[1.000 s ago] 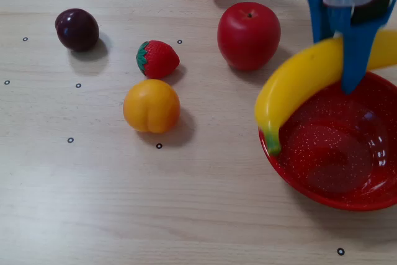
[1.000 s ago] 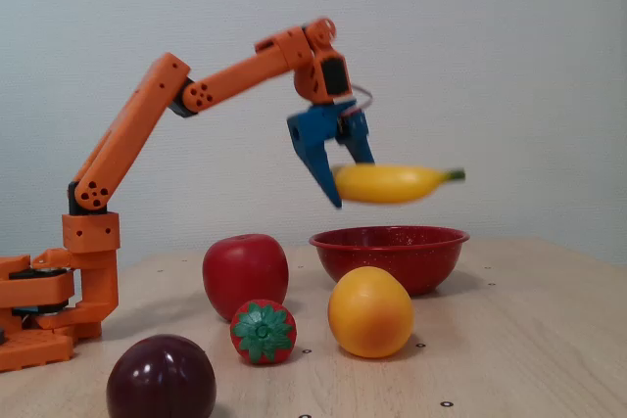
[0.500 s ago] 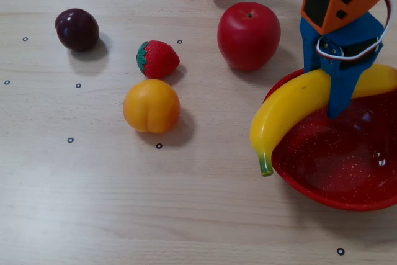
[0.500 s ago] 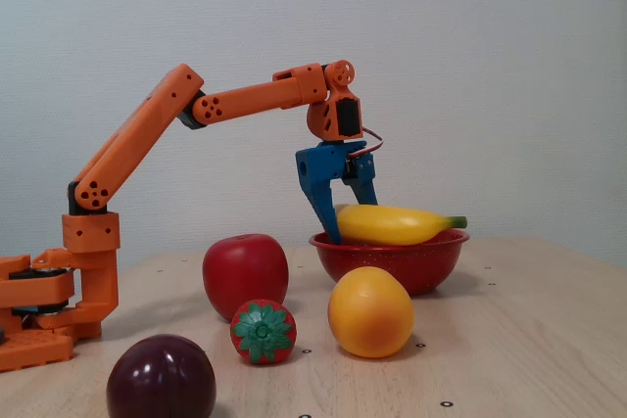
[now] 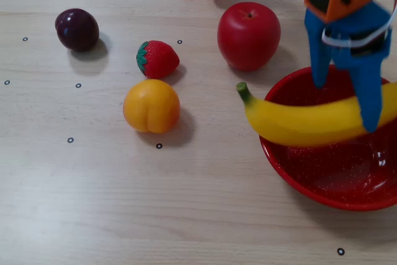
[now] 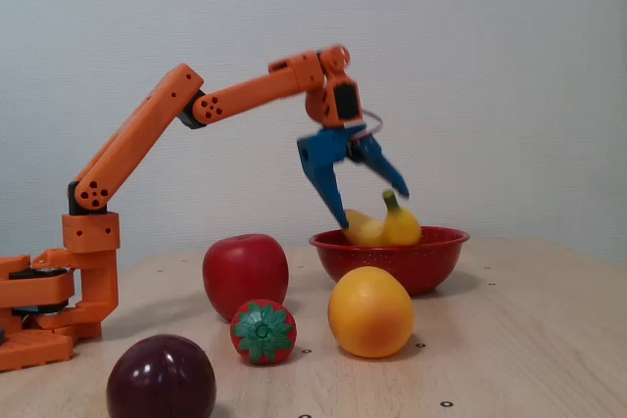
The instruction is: Put the banana in the red bowl.
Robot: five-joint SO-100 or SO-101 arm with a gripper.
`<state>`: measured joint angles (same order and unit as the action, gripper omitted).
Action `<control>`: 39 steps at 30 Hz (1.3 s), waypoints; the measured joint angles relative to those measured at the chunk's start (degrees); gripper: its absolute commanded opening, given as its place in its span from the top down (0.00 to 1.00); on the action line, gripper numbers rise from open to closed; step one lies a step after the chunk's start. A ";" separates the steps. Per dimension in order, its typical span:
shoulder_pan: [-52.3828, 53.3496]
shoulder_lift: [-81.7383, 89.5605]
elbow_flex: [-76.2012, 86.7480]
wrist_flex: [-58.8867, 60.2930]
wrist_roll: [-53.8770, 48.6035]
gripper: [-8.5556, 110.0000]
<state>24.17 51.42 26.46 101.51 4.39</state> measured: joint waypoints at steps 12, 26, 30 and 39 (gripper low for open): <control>-1.67 11.69 -7.56 1.32 -2.81 0.93; -21.71 55.46 41.40 -11.87 -8.09 0.93; -24.17 69.61 61.08 -20.57 -8.96 0.93; -23.99 106.26 109.25 -34.98 -11.07 0.93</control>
<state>0.18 157.68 135.70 66.53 -6.68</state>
